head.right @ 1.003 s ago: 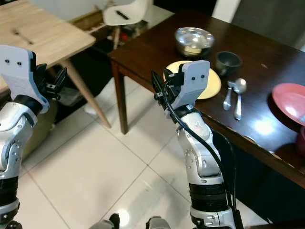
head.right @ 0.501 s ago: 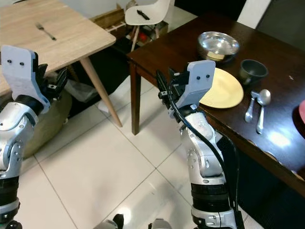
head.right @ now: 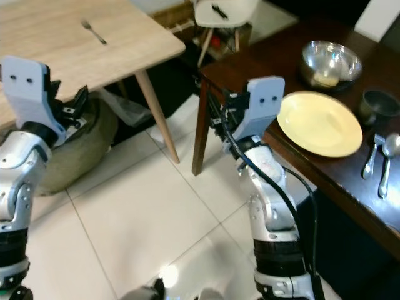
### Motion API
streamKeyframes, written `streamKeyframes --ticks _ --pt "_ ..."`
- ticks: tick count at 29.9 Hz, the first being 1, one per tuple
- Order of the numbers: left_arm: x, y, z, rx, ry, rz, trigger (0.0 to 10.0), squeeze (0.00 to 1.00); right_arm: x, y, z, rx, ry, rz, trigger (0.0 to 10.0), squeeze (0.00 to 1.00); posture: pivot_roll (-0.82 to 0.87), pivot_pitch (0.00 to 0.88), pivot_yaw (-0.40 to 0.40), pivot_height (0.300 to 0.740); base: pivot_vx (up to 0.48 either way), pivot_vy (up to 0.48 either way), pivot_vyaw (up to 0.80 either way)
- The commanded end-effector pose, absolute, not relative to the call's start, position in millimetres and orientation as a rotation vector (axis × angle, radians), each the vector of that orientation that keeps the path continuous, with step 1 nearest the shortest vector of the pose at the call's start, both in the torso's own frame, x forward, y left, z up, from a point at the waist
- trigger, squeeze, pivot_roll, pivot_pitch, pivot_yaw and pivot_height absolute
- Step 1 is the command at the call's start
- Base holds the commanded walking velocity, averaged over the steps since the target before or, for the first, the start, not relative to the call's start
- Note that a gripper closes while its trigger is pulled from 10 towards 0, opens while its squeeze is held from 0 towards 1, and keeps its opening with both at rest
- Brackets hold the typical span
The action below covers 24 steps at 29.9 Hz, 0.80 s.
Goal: Setting the table
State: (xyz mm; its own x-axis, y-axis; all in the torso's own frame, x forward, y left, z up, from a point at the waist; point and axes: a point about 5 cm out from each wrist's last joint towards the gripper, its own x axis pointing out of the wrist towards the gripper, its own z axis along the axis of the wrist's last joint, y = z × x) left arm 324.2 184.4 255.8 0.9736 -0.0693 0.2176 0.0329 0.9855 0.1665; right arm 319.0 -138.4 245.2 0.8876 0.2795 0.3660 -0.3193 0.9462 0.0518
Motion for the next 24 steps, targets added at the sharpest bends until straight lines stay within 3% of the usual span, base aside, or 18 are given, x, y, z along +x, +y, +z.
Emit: streamKeyframes --ticks 1,24 --pt "325 187 251 0.187 -0.202 -0.033 10.0 0.00 320 -140 241 0.125 -0.343 0.288 10.0 0.00 -0.06 0.070 0.038 0.740 0.296 0.000 0.75" --pt "327 187 249 0.190 -0.198 -0.035 10.0 0.00 325 -157 242 0.219 -0.342 0.173 10.0 0.00 -0.06 0.077 0.035 0.740 0.469 0.000 0.00"
